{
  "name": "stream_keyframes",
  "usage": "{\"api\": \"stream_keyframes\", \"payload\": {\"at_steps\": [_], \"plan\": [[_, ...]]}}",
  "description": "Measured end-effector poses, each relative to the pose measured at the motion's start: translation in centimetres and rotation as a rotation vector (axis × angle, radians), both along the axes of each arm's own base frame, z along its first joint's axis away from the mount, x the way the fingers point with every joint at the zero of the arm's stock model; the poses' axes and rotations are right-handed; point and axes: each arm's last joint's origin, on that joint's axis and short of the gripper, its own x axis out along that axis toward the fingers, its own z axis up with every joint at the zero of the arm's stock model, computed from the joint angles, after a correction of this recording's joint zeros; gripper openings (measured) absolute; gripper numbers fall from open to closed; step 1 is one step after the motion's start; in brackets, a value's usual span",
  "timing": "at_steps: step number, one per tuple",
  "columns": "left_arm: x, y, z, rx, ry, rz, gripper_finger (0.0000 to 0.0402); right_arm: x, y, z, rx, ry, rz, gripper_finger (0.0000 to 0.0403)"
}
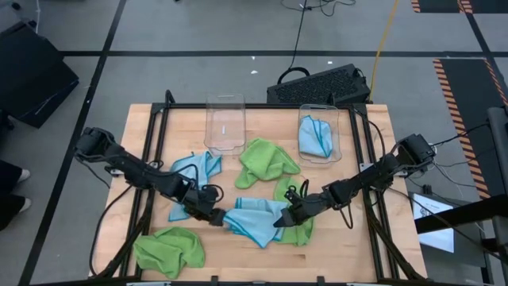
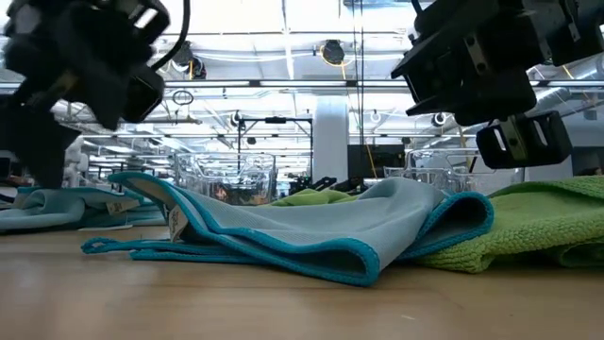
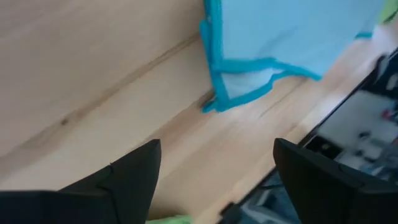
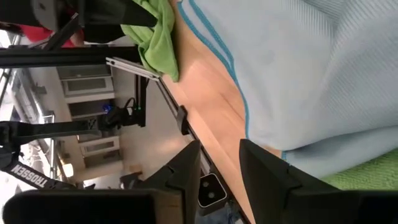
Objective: Fold microfiber towels
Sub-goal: Fold the right blue microfiber towel
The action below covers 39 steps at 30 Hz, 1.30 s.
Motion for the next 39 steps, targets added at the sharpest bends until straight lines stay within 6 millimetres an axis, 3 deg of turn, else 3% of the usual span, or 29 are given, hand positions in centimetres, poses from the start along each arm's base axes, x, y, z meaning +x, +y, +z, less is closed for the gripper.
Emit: {"api": "stream_keyframes", "payload": {"at_steps": [7, 15, 26, 39], "plan": [[0.5, 2.1, -1.5, -0.149, -0.035, 0.139, 0.0333, 0.0, 0.1, 0.1, -0.016, -0.016, 0.063, 0.0106], [-1.3, 3.0, -4.3, -0.262, -0.033, 0.26, 0.0335, -0.3, 0.6, 0.1, -0.01, -0.031, 0.288, 0.0106], [-1.8, 3.7, -5.0, -0.321, -0.117, 0.363, 0.0333, -0.6, 0.9, 0.1, -0.017, -0.07, 0.464, 0.0106], [-1.2, 3.4, -5.7, -0.363, -0.108, 0.431, 0.024, -0.7, 1.0, 0.1, -0.035, -0.091, 0.539, 0.0106]]}}
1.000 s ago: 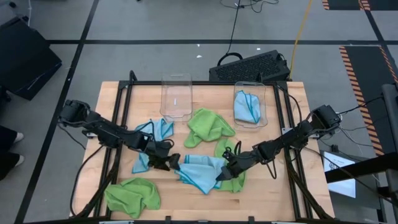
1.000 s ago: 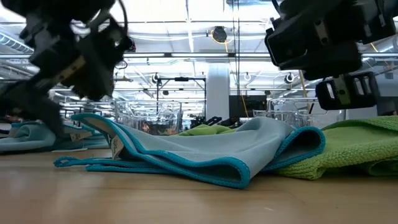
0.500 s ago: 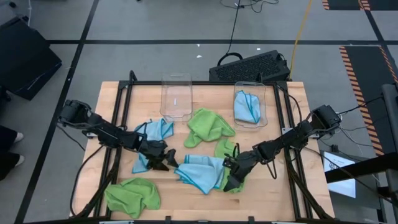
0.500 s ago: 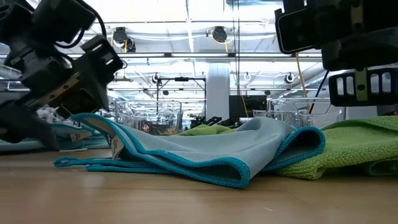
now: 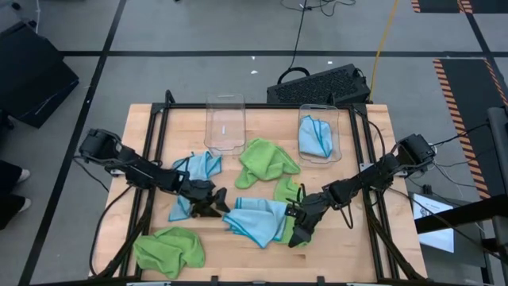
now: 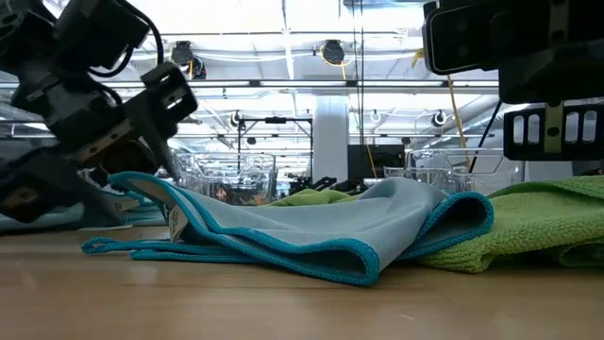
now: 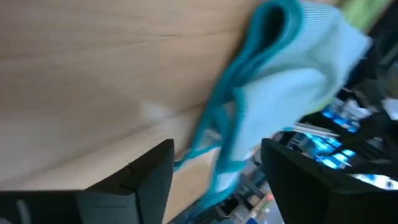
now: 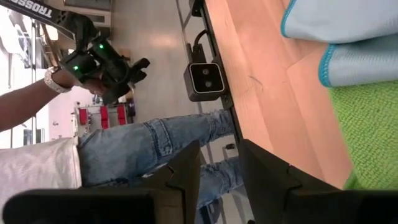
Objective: Fold microfiber towels
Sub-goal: Fold the right blue microfiber towel
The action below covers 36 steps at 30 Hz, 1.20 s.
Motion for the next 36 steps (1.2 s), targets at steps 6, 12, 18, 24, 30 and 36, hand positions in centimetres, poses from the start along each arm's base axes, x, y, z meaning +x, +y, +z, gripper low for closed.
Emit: {"api": "stream_keyframes", "payload": {"at_steps": [6, 12, 18, 24, 30, 36], "plan": [[0.5, -0.2, -0.5, -0.013, -0.026, 0.001, 0.0214, 0.1, -0.4, -0.1, -0.001, 0.004, 0.008, 0.0106], [0.9, -0.4, -1.0, -0.032, -0.053, -0.006, 0.0176, 0.2, -0.6, -0.1, -0.001, 0.004, -0.001, 0.0106], [1.1, -0.9, -0.8, -0.028, -0.105, -0.026, 0.0111, 0.2, -0.6, -0.1, -0.002, 0.002, -0.001, 0.0106], [1.0, -1.4, -0.8, 0.015, -0.14, -0.054, 0.0015, 0.3, -0.7, -0.1, -0.009, -0.004, -0.003, 0.0106], [1.6, -1.6, 0.5, 0.059, -0.308, 0.052, 0.0005, 0.4, -0.9, 0.1, 0.016, 0.048, -0.139, 0.0106], [2.0, -1.4, 1.5, 0.082, -0.412, 0.168, 0.0004, 0.8, -1.1, 1.3, 0.128, 0.046, -0.287, 0.0114]]}}
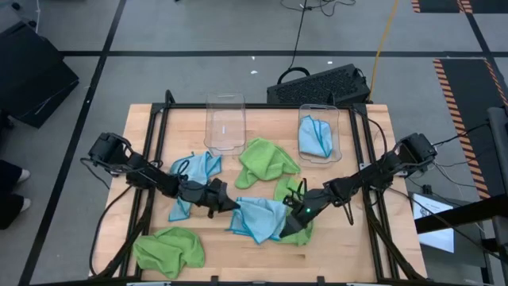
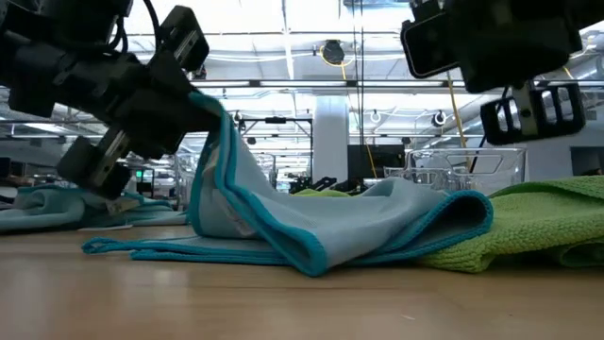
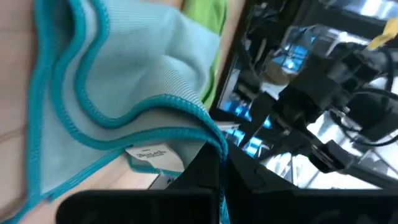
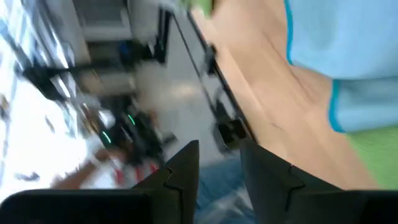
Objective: Fold microfiber towels
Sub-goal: Fold the right blue microfiber towel
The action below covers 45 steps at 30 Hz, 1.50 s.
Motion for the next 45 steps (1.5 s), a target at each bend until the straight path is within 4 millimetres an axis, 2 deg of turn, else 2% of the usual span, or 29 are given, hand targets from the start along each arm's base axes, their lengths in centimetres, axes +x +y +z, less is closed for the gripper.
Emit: {"api": "stream_keyframes", "payload": {"at_steps": [5, 11, 16, 19, 25, 28, 35, 45], "plan": [[0.8, 0.0, 0.8, 0.012, -0.035, 0.024, 0.0004, -0.1, 0.6, -0.2, 0.047, 0.048, -0.175, 0.0165], [1.9, 0.2, 1.9, 0.017, -0.08, 0.047, 0.0005, -1.0, 2.5, -0.3, 0.131, 0.08, -0.418, 0.0276], [3.7, 0.5, 4.0, 0.051, -0.183, 0.065, 0.0004, -1.5, 4.1, -0.4, 0.188, 0.04, -0.678, 0.0334], [4.9, 0.9, 5.9, 0.081, -0.281, 0.065, 0.0005, -0.9, 5.1, 0.1, 0.205, -0.003, -0.764, 0.0339], [6.7, 2.0, 8.4, 0.155, -0.376, 0.043, 0.0005, 1.8, 6.9, 0.5, 0.207, -0.056, -0.773, 0.0337], [7.0, 2.9, 8.4, 0.176, -0.371, 0.053, 0.0004, 3.0, 7.3, -0.2, 0.223, -0.105, -0.831, 0.0337], [7.3, 4.6, 8.0, 0.193, -0.326, 0.068, 0.0005, 4.3, 7.7, -2.9, 0.288, -0.222, -1.01, 0.0336], [7.5, 6.6, 8.2, 0.166, -0.334, 0.113, 0.0004, 6.3, 8.3, -4.9, 0.363, -0.256, -1.2, 0.0336]]}}
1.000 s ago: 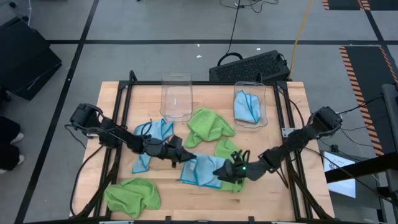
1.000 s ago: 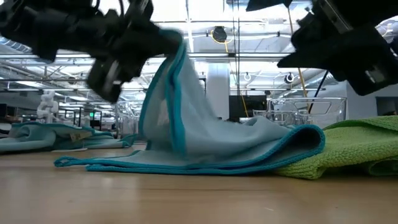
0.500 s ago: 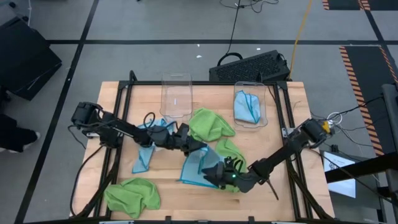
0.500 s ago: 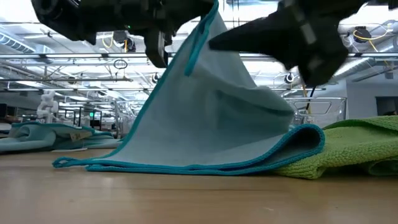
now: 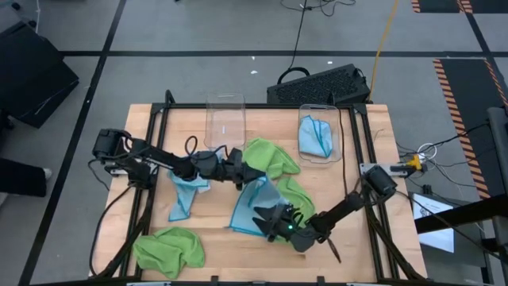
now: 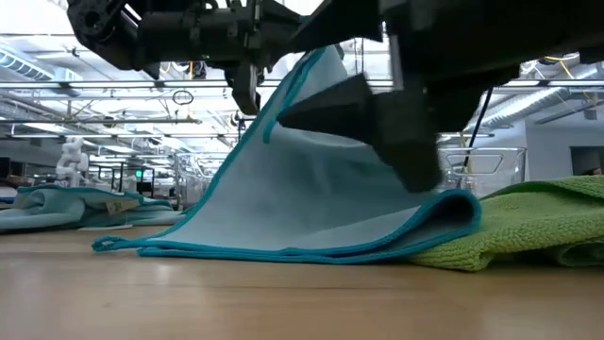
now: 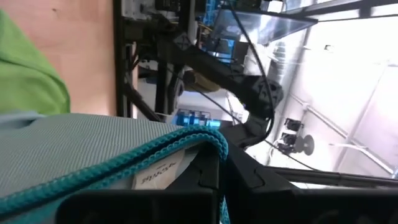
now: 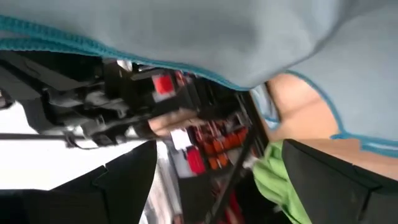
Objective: Fold microfiber towels
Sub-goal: Fold the right blue microfiber towel
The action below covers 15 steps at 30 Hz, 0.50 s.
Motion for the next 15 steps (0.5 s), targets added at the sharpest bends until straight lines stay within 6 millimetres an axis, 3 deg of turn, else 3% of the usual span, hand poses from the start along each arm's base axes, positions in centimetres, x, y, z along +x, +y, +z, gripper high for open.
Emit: {"api": "stream_keyframes", "payload": {"at_steps": [5, 15], "plan": [[0.0, 0.7, 0.2, -0.011, -0.025, 0.019, 0.0004, 1.0, -0.2, 0.1, 0.004, -0.007, -0.035, 0.0336], [0.0, 1.6, 0.5, -0.018, -0.054, 0.044, 0.0005, 1.8, -2.5, -0.2, -0.02, 0.004, -0.211, 0.0335]]}}
